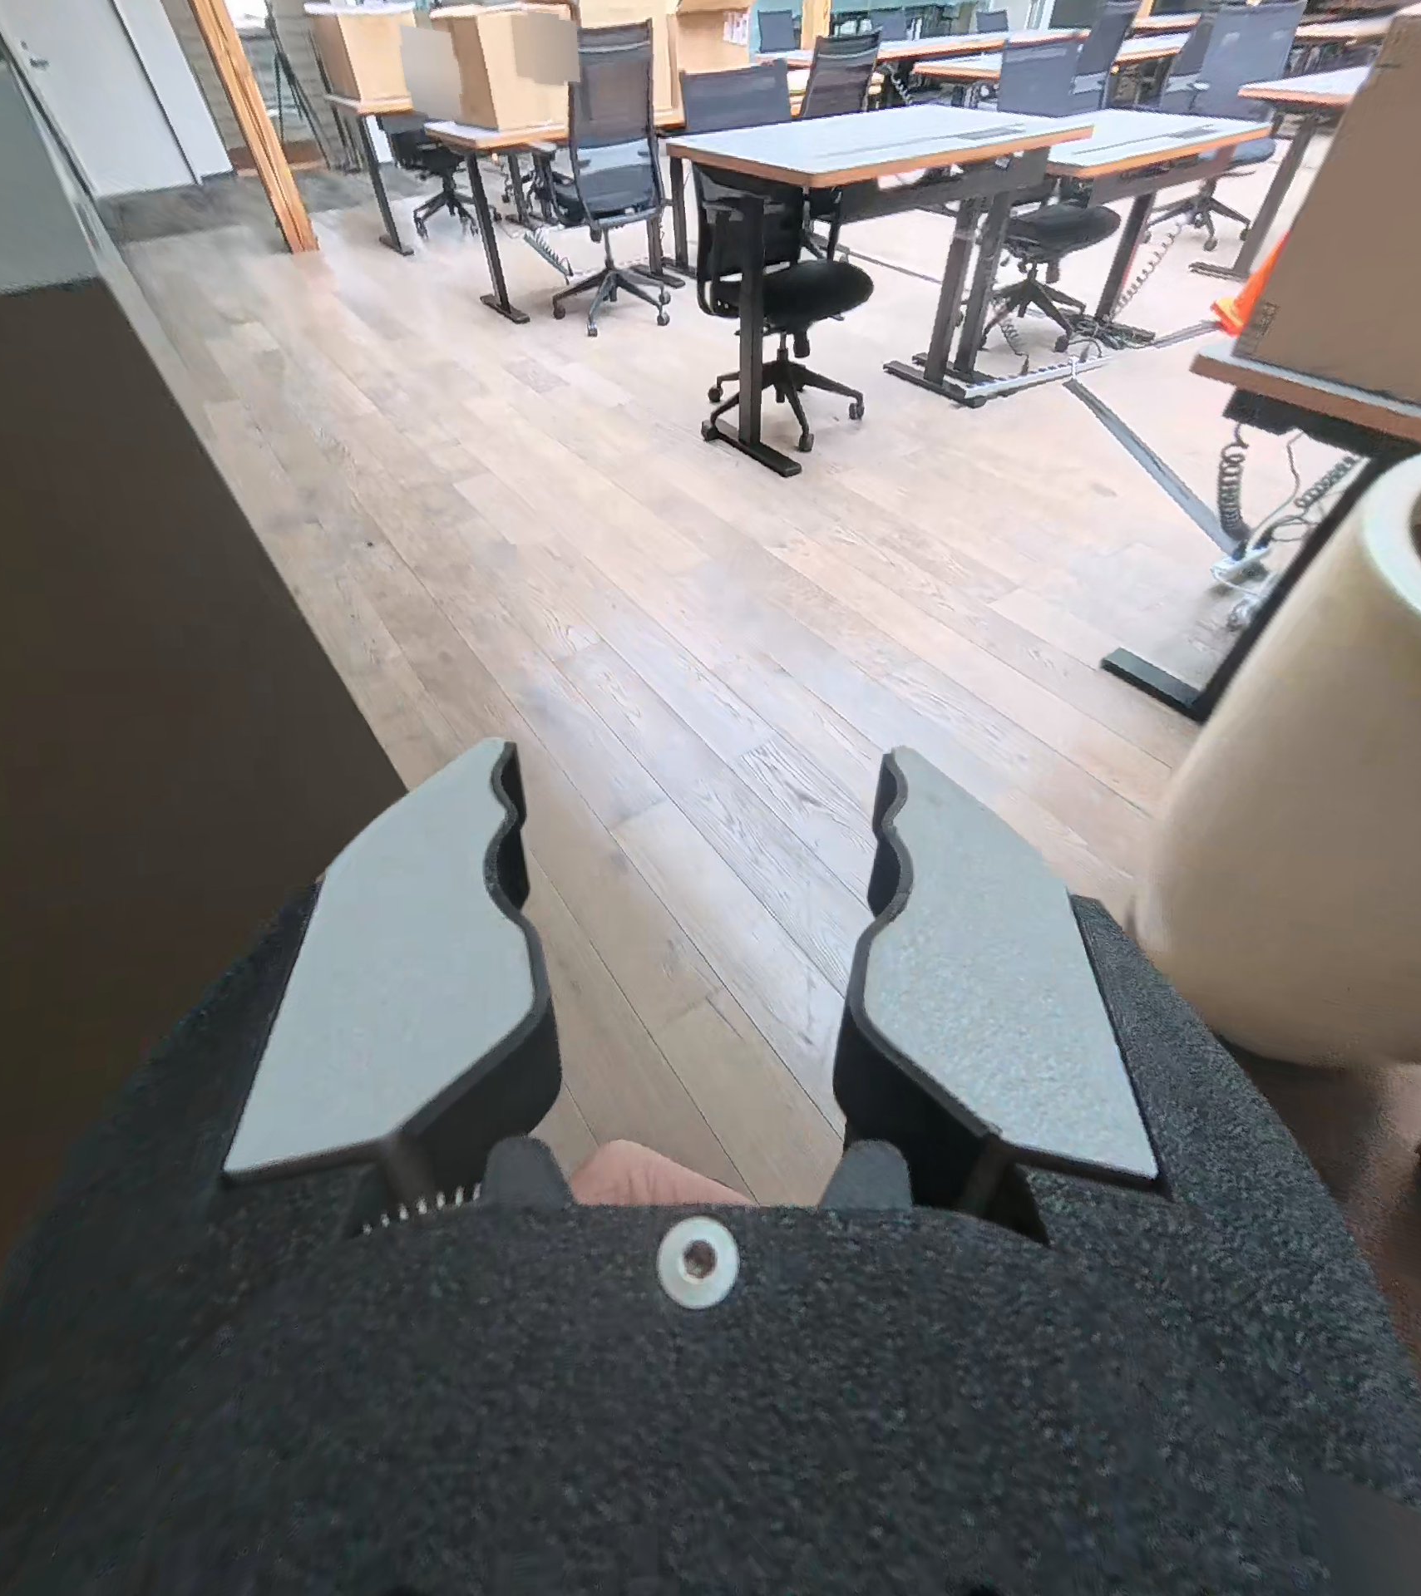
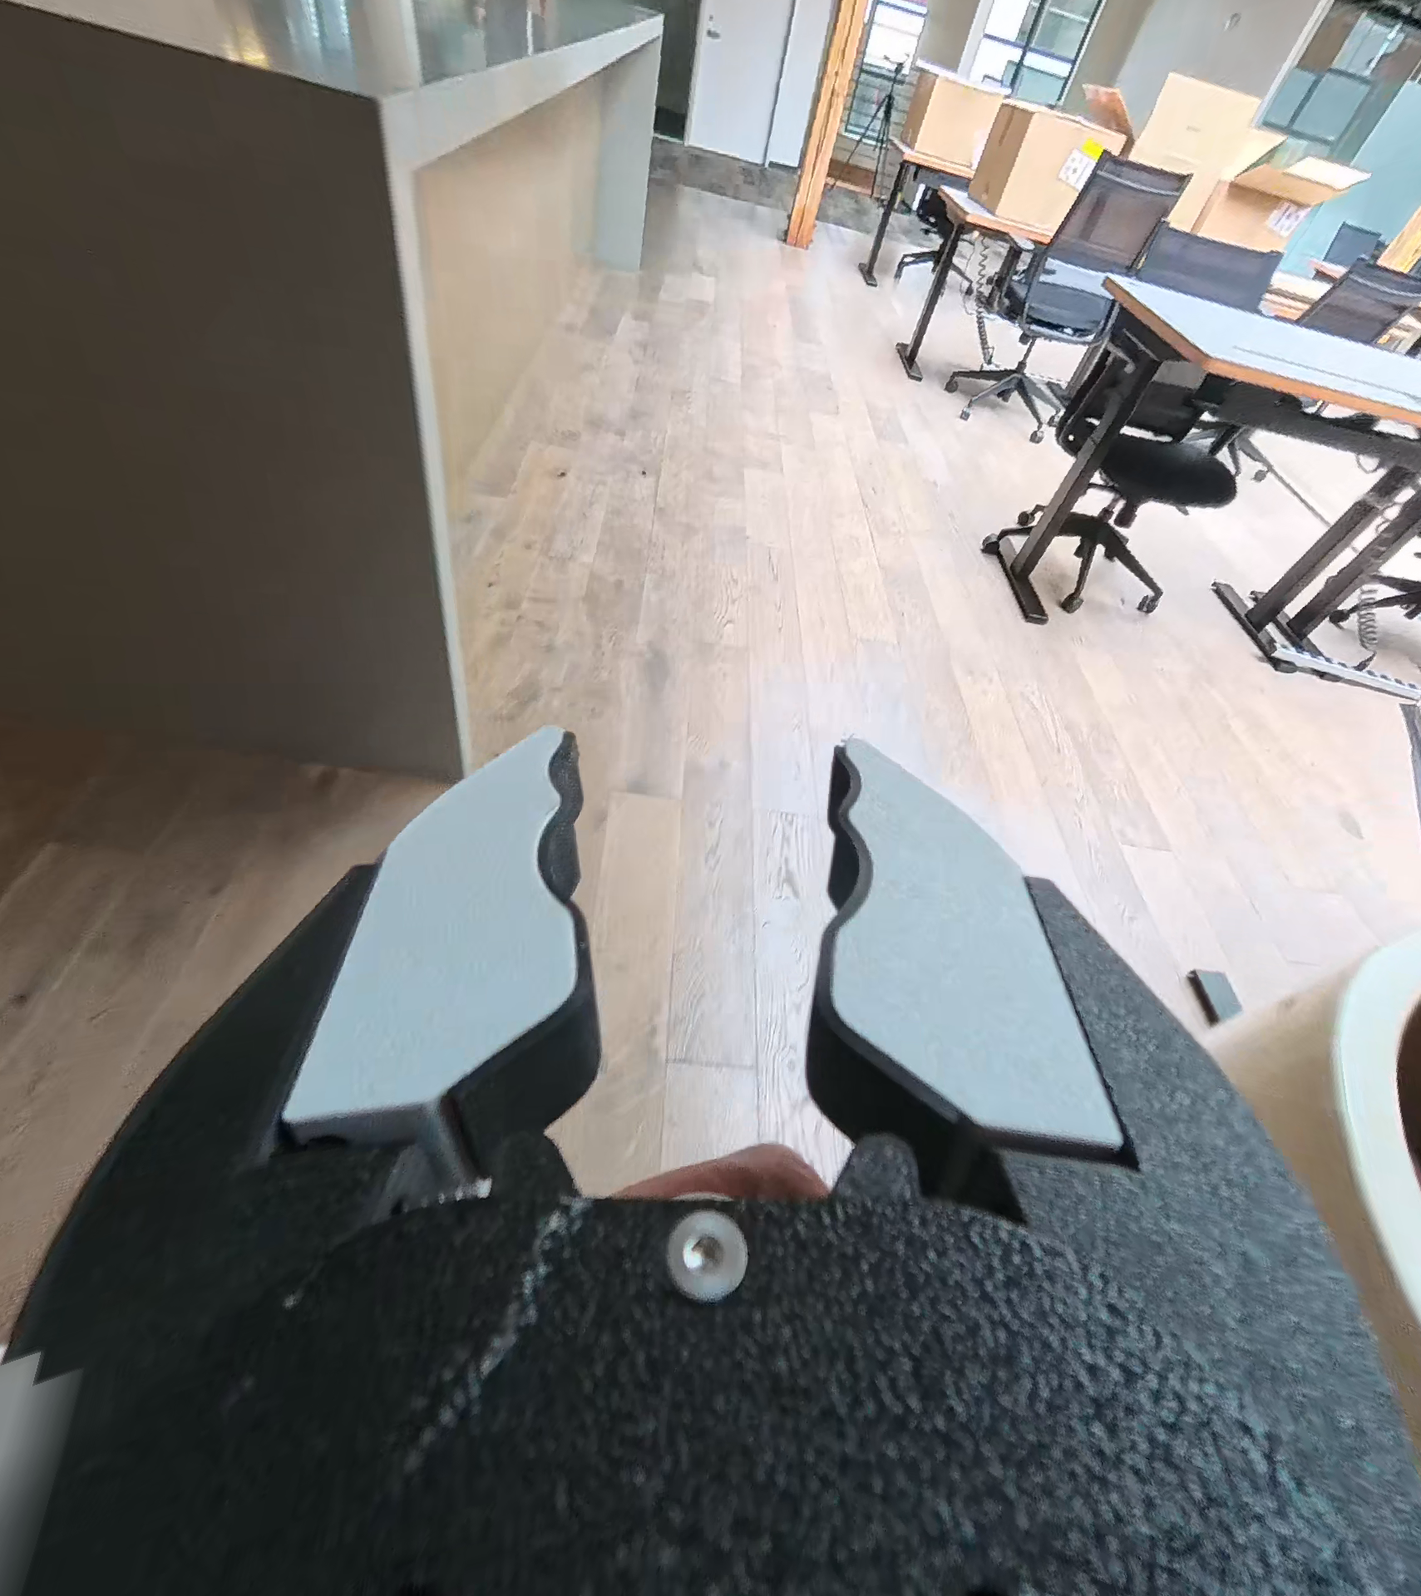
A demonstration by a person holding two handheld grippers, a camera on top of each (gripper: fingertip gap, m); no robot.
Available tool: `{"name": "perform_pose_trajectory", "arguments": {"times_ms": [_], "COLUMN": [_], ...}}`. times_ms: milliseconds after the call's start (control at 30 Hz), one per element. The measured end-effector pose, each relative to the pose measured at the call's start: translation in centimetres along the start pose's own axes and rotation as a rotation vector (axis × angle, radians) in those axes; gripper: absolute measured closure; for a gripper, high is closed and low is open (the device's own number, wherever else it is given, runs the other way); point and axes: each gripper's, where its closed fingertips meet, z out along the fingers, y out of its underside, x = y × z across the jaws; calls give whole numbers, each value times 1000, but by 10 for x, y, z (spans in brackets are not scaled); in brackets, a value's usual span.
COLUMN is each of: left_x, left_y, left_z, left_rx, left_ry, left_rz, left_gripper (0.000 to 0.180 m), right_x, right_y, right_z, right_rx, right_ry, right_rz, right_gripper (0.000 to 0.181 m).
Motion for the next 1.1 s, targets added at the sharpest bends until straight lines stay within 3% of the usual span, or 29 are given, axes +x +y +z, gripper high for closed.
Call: {"name": "perform_pose_trajectory", "arguments": {"times_ms": [167,567,1100], "left_x": [-60,-176,-408], "left_y": [-53,-174,-322], "left_z": [169,543,1035], "left_rx": [35,-25,-43], "left_ry": [48,171,-114], "left_rz": [35,0,-125], "left_gripper": [102,98,110], "right_x": [45,154,333], "right_y": [-34,-112,-282], "right_z": [163,533,1108], "right_rx": [-10,-46,8], "right_ry": [26,19,-145], "right_rz": [48,79,-22], "right_gripper": [126,123,127]}}
